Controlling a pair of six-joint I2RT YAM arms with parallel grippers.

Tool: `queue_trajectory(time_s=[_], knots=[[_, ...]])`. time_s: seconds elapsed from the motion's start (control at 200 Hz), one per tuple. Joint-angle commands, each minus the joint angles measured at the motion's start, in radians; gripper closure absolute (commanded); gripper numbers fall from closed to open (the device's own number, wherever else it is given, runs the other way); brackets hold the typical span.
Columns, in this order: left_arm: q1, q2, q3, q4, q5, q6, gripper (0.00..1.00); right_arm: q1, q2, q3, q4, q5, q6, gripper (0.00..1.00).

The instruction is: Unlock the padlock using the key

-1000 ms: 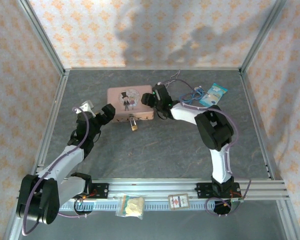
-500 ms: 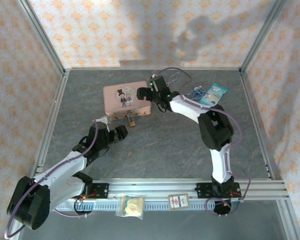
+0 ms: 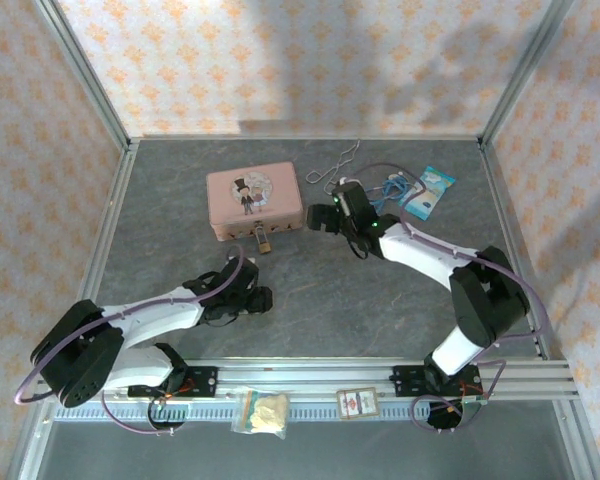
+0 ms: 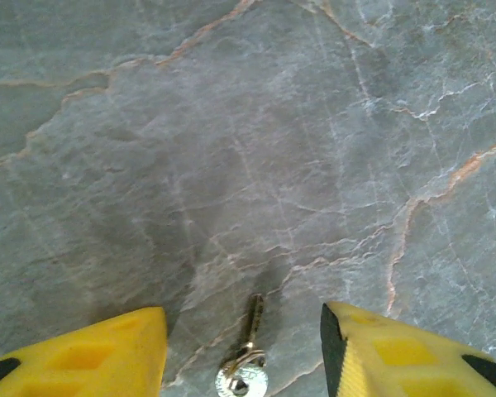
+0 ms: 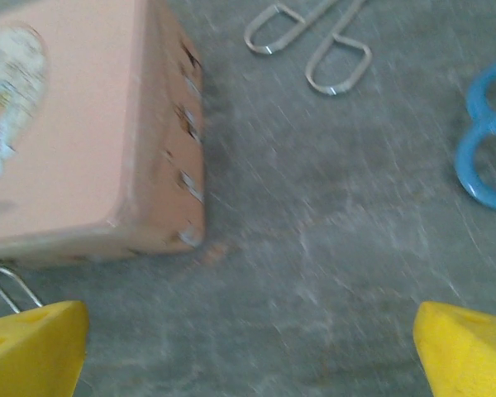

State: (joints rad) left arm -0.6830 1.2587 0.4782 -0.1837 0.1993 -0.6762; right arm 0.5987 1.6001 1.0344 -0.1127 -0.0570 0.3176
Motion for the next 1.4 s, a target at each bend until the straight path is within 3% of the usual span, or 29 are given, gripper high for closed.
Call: queue_trajectory(time_s=[0.0,0.305,0.485,0.626,0.761,0.886,1.016,1.171,1.396], knots=[[-0.053,0.059,0.033,-0.052,-0.022,-0.003,0.52,-0.006,-0.060,-0.027,-0.010,0.051,0.025,0.00],[-0.181,0.107,0.101,0.011,0.053,-0.150,0.57,-0.009,-0.083,-0.038,-0.023,0.084,0.009,0.00],[-0.202,0.080,0.143,-0.057,0.014,-0.171,0.59,-0.010,-0.098,-0.062,-0.017,0.100,0.016,0.00],[-0.202,0.067,0.141,0.003,0.041,-0.201,0.58,-0.009,-0.112,-0.076,-0.016,0.095,0.029,0.00],[-0.188,0.042,0.130,0.023,-0.023,-0.220,0.56,0.004,-0.124,-0.116,0.013,-0.062,0.018,0.07],[-0.078,-0.005,0.100,0.057,-0.073,-0.218,0.50,0.078,-0.140,-0.176,0.034,-0.195,-0.010,0.15],[0.062,-0.089,0.059,0.134,-0.122,-0.212,0.48,0.211,-0.147,-0.198,-0.009,-0.238,-0.044,0.20],[0.202,-0.185,0.028,0.189,-0.219,-0.206,0.45,0.375,-0.132,-0.185,-0.089,-0.222,-0.065,0.26],[0.386,-0.253,-0.076,0.411,-0.146,-0.252,0.44,0.526,-0.033,-0.072,-0.237,-0.165,-0.144,0.36]])
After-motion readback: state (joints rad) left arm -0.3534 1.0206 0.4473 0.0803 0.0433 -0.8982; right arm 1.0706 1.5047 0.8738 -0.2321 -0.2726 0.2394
